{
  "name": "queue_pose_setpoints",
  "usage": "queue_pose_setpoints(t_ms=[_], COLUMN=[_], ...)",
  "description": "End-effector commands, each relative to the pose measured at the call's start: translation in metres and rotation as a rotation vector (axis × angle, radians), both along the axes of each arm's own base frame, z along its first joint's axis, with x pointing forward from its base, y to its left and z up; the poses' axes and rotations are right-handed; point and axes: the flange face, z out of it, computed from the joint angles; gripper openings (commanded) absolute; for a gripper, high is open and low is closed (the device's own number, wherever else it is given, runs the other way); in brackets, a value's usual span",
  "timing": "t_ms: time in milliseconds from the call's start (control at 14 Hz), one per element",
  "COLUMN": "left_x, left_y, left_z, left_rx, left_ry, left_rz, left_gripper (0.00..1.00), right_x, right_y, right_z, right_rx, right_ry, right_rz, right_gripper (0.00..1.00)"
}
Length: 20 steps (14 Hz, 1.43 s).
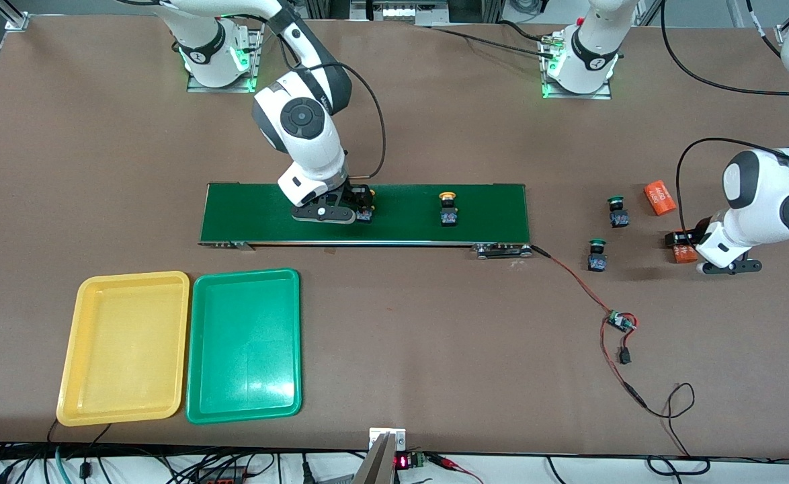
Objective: Sort buttons by color to trays
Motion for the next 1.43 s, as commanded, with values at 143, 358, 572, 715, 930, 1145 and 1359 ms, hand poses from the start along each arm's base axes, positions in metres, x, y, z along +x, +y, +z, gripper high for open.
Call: queue_pose_setpoints(t_ms=[143, 358, 572, 715, 930, 1145, 1359], left_x=[0.019, 0.039, 0.032, 0.015, -0.011, -0.024, -0.034], left_y=[-0.044, -0.129, -0.249, -0.335, -0.418, -0.461, -0.483], left_z=[0.055, 0.112, 0.137, 0.15, 0.142, 0.131, 0.119], left_rx=[0.02, 0.066, 0.074, 0.075, 0.051, -0.002, -0.034], left_ry=[-0.007, -0.062, -0.048, -0.057, -0.062, -0.084, -0.047], left_rz=[-0.299, -0.469, -0.672, -0.817, -0.978, -1.195, -1.481], left_gripper=[0.0, 0.0, 0.0, 0.0, 0.0, 0.0, 0.0], right_x=[0.007, -0.001, -0.005, -0.009, -0.006, 0.003, 0.028], right_y=[0.001, 0.008, 0.01, 0.011, 0.007, -0.006, -0.027], right_z=[0.003, 0.0, -0.02, -0.035, -0.042, -0.024, 0.015], right_rx=[0.007, -0.002, -0.026, -0.045, -0.064, -0.071, -0.075], right_ry=[0.002, 0.014, 0.035, 0.046, 0.045, 0.05, 0.054], right_rz=[-0.062, -0.099, -0.093, -0.072, 0.02, 0.025, 0.024], right_gripper=[1.0, 1.0, 1.0, 0.95, 0.25, 0.01, 0.0])
